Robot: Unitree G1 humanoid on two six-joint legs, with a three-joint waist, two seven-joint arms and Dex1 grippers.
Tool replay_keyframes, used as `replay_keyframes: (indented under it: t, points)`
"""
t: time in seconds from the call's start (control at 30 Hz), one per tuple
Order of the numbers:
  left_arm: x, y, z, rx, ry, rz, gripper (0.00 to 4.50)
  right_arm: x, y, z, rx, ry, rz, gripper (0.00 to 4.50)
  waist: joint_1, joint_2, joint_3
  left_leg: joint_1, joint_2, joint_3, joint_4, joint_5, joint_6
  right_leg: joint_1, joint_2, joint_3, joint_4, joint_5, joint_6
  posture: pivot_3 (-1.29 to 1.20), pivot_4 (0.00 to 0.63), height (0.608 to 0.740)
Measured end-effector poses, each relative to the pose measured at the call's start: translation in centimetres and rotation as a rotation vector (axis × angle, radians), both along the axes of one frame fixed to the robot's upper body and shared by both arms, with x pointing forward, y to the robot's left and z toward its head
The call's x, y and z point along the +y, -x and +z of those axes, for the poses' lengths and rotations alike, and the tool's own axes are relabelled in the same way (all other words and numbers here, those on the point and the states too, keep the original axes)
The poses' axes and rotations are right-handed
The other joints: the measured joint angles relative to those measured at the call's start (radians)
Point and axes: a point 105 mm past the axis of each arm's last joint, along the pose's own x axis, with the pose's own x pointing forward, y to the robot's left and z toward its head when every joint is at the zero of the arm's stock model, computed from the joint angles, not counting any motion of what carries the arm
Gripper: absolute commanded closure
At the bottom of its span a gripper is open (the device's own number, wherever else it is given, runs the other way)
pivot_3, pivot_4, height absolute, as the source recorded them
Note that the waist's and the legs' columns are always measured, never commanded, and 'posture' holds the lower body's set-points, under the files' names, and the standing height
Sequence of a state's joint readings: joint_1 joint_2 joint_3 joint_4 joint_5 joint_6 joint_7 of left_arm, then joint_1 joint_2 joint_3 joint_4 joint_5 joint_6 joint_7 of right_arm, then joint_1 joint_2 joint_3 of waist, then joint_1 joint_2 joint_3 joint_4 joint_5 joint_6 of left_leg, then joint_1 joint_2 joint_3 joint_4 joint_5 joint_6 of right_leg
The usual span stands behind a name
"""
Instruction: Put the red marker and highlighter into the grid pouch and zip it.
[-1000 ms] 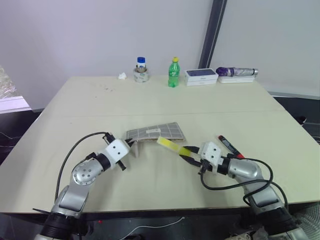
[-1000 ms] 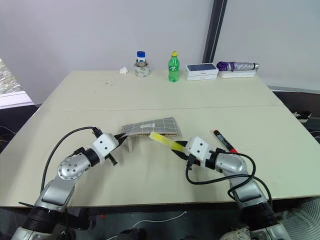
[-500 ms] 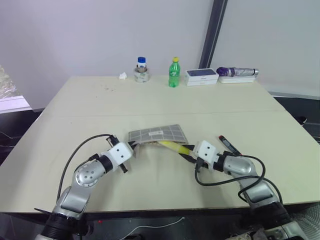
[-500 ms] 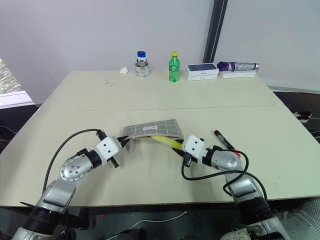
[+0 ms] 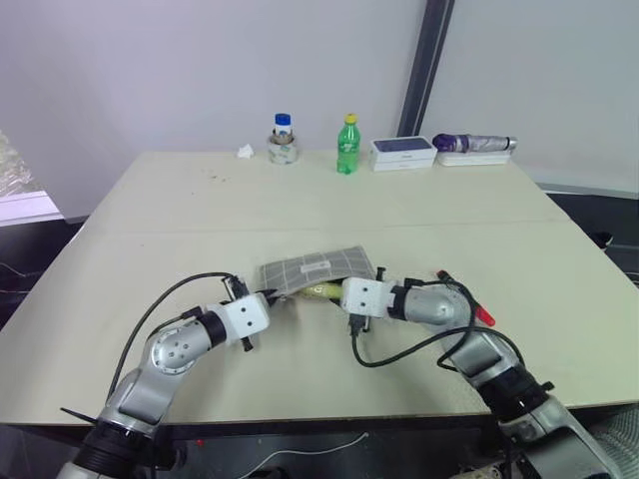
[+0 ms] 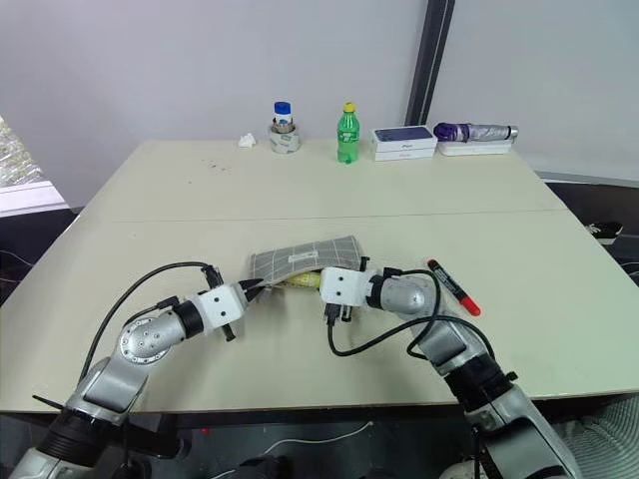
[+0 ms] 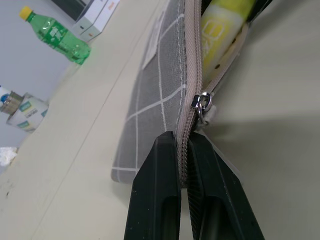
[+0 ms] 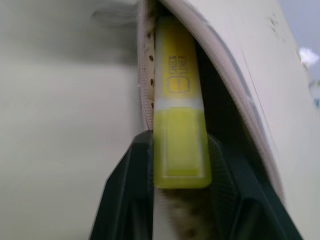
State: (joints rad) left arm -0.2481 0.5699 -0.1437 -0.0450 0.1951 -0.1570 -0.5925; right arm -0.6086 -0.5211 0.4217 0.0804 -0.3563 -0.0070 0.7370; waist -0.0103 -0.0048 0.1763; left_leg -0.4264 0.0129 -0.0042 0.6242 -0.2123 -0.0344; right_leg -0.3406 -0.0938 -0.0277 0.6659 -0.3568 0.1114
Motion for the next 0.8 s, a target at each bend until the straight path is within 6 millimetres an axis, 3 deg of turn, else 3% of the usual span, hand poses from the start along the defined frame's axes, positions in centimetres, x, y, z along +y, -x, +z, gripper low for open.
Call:
replay_keyframes:
  t: [0.23, 0.47, 0.63, 0.8]
  points:
    - [-0.2, 0.8, -0.1, 0.023, 0.008, -0.072, 4.5, 0.0, 0.0, 0.0, -0.122, 0.129, 0.097, 3.62, -0.001, 0.0, 0.0, 0.0, 0.001, 0.0, 0.0, 0.0, 0.0, 0.0, 0.0, 0.0, 0.0, 0.0, 0.0, 0.0, 0.15, 0.74]
    - [-1.0, 0.5, 0.3, 0.014, 0.095, -0.053, 4.5, 0.1, 0.7, -0.6, -0.057, 0.034, 0.11, 0.1, -0.001, 0.0, 0.0, 0.0, 0.001, 0.0, 0.001, 0.0, 0.0, 0.001, 0.0, 0.0, 0.0, 0.0, 0.0, 0.0, 0.15, 0.74]
    - [-0.9, 0.1, 0.1, 0.018, 0.124, -0.005, 4.5, -0.2, 1.2, 0.5, -0.006, -0.158, 0.056, 0.04, 0.001, 0.0, 0.0, 0.0, 0.002, 0.0, 0.001, 0.0, 0.0, 0.001, 0.0, 0.0, 0.0, 0.0, 0.0, 0.0, 0.15, 0.74]
    - [-0.2, -0.2, 0.4, 0.004, 0.113, 0.02, 4.5, -1.7, 3.5, 1.3, 0.118, -0.288, 0.07, 0.04, 0.002, 0.0, 0.0, 0.0, 0.002, -0.001, 0.002, 0.0, 0.0, 0.002, 0.0, -0.001, 0.0, 0.0, 0.0, 0.0, 0.15, 0.74]
